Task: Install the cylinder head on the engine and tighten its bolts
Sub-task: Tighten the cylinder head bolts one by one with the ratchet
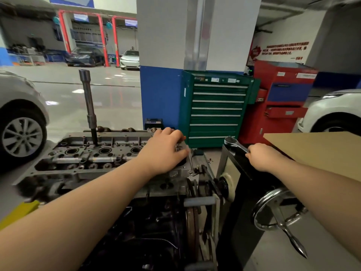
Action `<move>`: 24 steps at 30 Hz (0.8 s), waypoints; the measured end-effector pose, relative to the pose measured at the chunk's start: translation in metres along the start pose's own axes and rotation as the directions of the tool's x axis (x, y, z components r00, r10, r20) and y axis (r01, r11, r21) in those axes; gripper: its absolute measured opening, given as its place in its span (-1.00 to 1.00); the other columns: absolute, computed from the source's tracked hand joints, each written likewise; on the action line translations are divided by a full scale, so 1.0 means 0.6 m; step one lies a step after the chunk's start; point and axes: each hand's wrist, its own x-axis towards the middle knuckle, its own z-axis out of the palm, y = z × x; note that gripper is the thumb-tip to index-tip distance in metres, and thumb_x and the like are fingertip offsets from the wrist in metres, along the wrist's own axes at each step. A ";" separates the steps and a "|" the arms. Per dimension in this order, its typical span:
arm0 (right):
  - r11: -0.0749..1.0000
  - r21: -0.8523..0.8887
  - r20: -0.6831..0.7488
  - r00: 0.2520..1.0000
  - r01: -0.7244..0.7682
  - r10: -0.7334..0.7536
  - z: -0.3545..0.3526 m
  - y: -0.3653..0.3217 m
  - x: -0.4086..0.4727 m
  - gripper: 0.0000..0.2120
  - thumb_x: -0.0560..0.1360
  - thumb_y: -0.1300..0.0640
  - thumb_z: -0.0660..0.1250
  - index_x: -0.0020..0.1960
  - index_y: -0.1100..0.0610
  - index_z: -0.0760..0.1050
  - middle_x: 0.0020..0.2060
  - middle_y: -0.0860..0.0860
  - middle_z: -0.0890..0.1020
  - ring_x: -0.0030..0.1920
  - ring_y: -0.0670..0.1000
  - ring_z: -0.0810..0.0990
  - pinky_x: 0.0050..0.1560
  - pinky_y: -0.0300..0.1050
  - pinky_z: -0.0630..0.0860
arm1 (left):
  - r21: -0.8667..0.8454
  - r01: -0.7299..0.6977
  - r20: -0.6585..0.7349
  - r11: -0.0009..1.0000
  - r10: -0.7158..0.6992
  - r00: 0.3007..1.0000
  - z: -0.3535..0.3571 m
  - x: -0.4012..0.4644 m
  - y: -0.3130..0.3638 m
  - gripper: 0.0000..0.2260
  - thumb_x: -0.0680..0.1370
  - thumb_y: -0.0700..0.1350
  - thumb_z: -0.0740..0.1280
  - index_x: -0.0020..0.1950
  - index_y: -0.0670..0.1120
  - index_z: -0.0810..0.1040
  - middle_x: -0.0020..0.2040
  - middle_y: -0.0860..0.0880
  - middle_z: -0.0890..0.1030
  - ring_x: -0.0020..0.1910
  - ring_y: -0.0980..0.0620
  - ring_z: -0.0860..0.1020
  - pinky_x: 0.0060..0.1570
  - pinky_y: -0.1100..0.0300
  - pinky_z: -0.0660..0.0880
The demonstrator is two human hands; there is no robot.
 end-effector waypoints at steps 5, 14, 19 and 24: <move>0.963 0.269 -0.083 0.996 -0.006 0.030 -0.038 -0.046 0.002 -0.75 0.69 -0.02 0.22 0.06 0.11 0.58 -0.04 0.13 0.67 -0.05 0.19 0.62 -0.05 0.02 0.55 | -0.106 -0.106 -0.175 0.989 0.087 0.981 -0.042 -0.009 -0.008 -0.71 0.64 0.10 0.34 0.31 0.02 0.55 0.26 0.01 0.52 0.26 -0.04 0.44 0.28 -0.05 0.45; 0.308 0.919 -0.191 0.962 0.245 -0.196 -0.244 -0.320 -0.059 -0.92 0.60 0.14 0.40 0.00 0.14 0.54 -0.39 0.04 0.53 -0.47 0.00 0.45 -0.45 -0.11 0.47 | -0.213 0.111 -0.833 0.971 -0.239 0.500 -0.221 0.002 -0.174 -0.56 0.57 0.02 0.35 0.41 -0.08 0.40 0.36 -0.14 0.46 0.34 -0.09 0.40 0.37 -0.09 0.35; 0.155 0.971 -0.108 0.908 0.184 -0.404 -0.318 -0.465 -0.092 -0.79 0.68 0.03 0.32 0.08 0.19 0.58 -0.27 0.15 0.64 -0.46 0.00 0.46 -0.44 -0.11 0.46 | -0.710 0.102 -0.460 0.697 -0.569 0.682 -0.256 0.010 -0.210 -0.62 0.65 0.08 0.29 0.44 0.06 0.38 0.27 0.01 0.55 0.16 -0.04 0.59 0.14 -0.02 0.56; 0.240 0.956 -0.039 0.881 0.170 -0.471 -0.390 -0.530 -0.091 -0.39 0.55 -0.39 0.30 0.04 0.20 0.62 -0.37 0.10 0.62 -0.53 0.01 0.44 -0.49 -0.18 0.44 | -0.856 0.094 -0.234 0.508 -0.543 0.807 -0.256 0.019 -0.215 -0.69 0.64 0.13 0.12 0.01 -0.02 0.57 -0.31 -0.07 0.62 -0.43 0.02 0.52 -0.48 0.21 0.48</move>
